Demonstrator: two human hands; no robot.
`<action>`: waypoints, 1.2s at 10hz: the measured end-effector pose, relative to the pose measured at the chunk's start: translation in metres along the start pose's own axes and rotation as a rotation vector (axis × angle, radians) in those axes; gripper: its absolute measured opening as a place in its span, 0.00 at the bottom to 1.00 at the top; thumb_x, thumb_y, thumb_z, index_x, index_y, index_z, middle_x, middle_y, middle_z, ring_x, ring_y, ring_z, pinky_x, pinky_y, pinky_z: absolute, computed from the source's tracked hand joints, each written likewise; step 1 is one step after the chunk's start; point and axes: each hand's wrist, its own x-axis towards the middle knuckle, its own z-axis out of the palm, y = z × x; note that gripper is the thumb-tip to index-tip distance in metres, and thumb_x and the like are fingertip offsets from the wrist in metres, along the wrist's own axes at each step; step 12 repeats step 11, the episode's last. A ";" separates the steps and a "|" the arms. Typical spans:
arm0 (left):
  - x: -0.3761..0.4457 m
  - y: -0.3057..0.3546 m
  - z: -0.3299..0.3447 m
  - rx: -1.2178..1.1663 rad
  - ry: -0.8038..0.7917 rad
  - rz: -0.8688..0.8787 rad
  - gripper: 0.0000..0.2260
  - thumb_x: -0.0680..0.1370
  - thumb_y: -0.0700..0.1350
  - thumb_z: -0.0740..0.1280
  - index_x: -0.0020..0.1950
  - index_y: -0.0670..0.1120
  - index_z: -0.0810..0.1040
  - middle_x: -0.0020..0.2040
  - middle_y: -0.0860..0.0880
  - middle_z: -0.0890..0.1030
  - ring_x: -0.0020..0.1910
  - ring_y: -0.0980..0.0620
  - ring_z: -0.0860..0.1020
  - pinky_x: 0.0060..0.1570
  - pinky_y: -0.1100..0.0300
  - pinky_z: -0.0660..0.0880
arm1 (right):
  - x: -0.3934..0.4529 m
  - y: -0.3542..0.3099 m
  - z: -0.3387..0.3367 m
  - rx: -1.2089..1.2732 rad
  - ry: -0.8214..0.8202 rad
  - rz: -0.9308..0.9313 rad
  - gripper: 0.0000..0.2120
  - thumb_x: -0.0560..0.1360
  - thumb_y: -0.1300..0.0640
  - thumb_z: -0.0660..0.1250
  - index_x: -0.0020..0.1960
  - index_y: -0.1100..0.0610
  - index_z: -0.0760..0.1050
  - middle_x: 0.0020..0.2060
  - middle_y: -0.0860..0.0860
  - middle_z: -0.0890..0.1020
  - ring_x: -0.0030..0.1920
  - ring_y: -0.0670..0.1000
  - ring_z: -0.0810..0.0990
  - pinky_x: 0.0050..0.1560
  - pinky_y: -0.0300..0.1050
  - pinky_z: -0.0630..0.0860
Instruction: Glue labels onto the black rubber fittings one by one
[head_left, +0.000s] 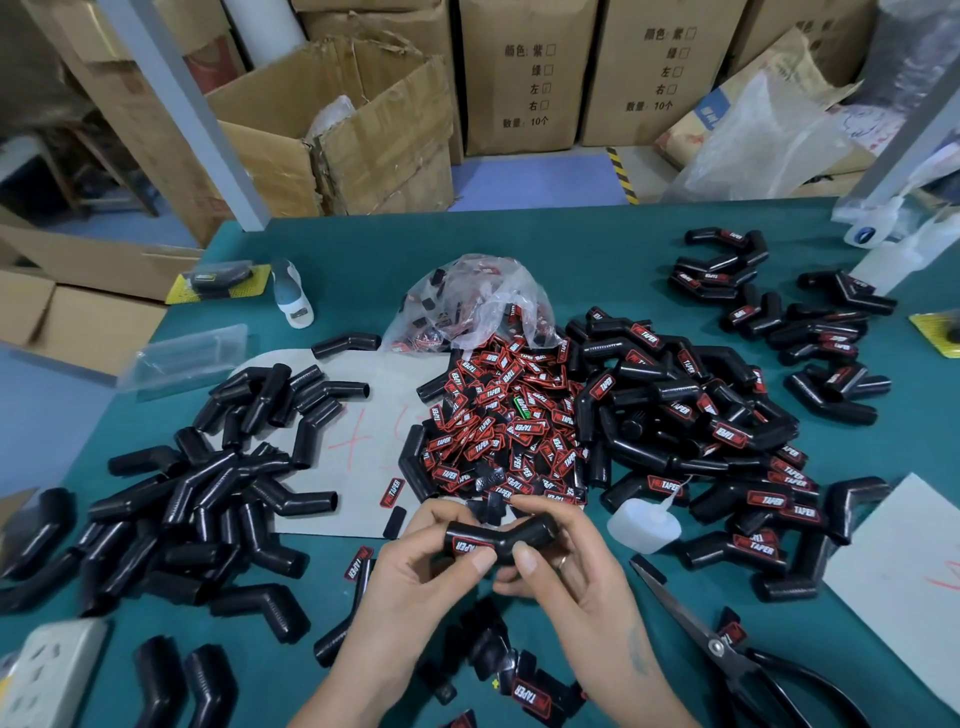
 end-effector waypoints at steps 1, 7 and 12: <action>0.001 0.000 -0.002 0.084 -0.007 0.054 0.10 0.72 0.51 0.78 0.49 0.47 0.89 0.52 0.53 0.79 0.54 0.55 0.80 0.55 0.65 0.76 | 0.000 -0.001 0.001 0.009 0.013 0.008 0.16 0.77 0.46 0.71 0.65 0.42 0.79 0.52 0.51 0.86 0.51 0.55 0.87 0.54 0.49 0.85; 0.004 0.002 -0.013 -0.208 0.107 0.320 0.09 0.83 0.43 0.65 0.55 0.49 0.85 0.59 0.45 0.79 0.51 0.50 0.77 0.42 0.61 0.75 | -0.022 -0.053 -0.052 -0.211 0.441 -0.750 0.12 0.81 0.51 0.72 0.62 0.47 0.74 0.57 0.48 0.82 0.57 0.58 0.83 0.55 0.51 0.83; 0.004 -0.007 -0.008 0.003 0.105 0.328 0.10 0.81 0.43 0.66 0.48 0.51 0.86 0.45 0.45 0.81 0.40 0.48 0.76 0.40 0.61 0.75 | 0.058 -0.048 -0.169 -1.060 0.697 -0.165 0.14 0.81 0.42 0.67 0.60 0.51 0.78 0.55 0.48 0.80 0.63 0.55 0.74 0.62 0.53 0.70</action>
